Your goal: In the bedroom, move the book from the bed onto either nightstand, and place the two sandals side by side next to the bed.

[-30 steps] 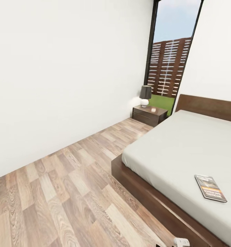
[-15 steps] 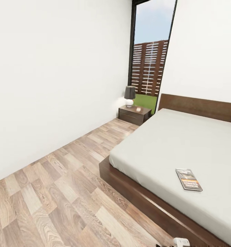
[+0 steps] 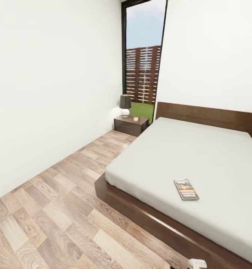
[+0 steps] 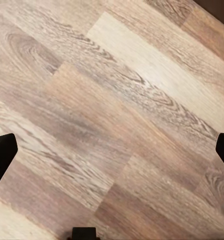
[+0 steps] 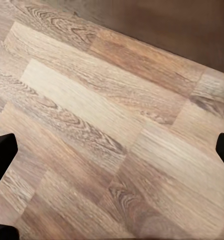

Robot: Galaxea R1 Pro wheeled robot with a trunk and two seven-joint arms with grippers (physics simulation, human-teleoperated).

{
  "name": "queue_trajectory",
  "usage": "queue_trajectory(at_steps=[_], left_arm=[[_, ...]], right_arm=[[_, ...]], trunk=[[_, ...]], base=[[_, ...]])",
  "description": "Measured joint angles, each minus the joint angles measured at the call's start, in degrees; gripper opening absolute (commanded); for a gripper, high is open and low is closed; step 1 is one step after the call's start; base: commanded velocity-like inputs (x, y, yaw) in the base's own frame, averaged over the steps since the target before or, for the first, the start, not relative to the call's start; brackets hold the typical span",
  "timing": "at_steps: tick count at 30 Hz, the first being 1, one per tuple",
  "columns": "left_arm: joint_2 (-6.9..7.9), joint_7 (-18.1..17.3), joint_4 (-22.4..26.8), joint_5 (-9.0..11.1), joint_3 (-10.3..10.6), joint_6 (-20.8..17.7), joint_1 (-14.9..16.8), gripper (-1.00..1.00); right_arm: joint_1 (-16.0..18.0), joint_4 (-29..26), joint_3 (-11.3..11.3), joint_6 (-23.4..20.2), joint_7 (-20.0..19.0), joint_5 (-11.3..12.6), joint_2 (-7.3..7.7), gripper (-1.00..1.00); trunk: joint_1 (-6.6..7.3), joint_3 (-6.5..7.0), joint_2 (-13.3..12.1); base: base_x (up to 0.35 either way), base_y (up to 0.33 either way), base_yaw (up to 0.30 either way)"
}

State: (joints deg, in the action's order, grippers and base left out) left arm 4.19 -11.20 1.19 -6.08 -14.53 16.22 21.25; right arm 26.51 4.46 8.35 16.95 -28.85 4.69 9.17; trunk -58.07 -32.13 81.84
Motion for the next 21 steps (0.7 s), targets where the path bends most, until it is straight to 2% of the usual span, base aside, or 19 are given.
queue_trajectory(at_steps=[21], left_arm=[[0.00,0.0,0.0,0.0,0.0,0.0,0.0,1.00]], right_arm=[[0.0,0.0,0.0,0.0,-0.1,0.0,0.02,1.00]], trunk=[[4.61,3.77,-8.4]], base=[[0.000,0.000,-0.283]])
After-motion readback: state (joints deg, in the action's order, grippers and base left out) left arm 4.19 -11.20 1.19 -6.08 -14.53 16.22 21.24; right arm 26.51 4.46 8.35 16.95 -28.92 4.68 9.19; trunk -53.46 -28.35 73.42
